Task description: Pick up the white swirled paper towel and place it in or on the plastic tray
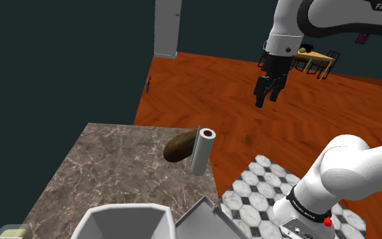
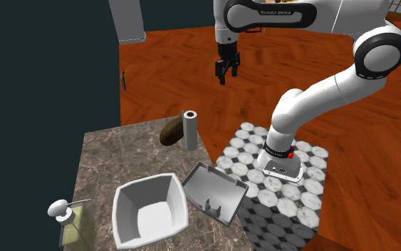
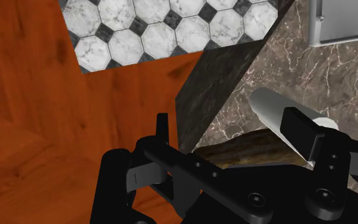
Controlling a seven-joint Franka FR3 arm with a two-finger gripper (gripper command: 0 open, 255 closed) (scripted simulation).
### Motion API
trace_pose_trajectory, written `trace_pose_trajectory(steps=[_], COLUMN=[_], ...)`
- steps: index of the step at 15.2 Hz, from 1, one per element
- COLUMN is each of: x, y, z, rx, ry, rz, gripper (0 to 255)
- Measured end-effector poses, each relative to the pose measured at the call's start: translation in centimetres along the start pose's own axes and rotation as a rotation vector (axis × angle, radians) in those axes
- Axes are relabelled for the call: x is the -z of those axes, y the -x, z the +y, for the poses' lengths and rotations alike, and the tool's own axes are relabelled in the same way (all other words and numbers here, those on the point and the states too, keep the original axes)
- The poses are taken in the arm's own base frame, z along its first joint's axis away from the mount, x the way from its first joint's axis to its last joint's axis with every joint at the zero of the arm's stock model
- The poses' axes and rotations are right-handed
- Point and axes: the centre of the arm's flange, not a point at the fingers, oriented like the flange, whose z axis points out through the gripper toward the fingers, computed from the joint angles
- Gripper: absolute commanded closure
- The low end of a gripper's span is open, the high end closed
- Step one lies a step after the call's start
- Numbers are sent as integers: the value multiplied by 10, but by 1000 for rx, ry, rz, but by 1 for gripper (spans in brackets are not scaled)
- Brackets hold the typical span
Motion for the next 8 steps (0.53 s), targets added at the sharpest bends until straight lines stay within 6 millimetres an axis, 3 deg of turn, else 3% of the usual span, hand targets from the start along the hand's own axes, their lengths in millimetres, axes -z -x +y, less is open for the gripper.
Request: trace_pose_trajectory(steps=[3,8], x=[-6,-35], y=[-8,-32], z=[-13,-69], rx=[-4,-23], ry=[5,23], rz=[-2,-13], gripper=[0,0])
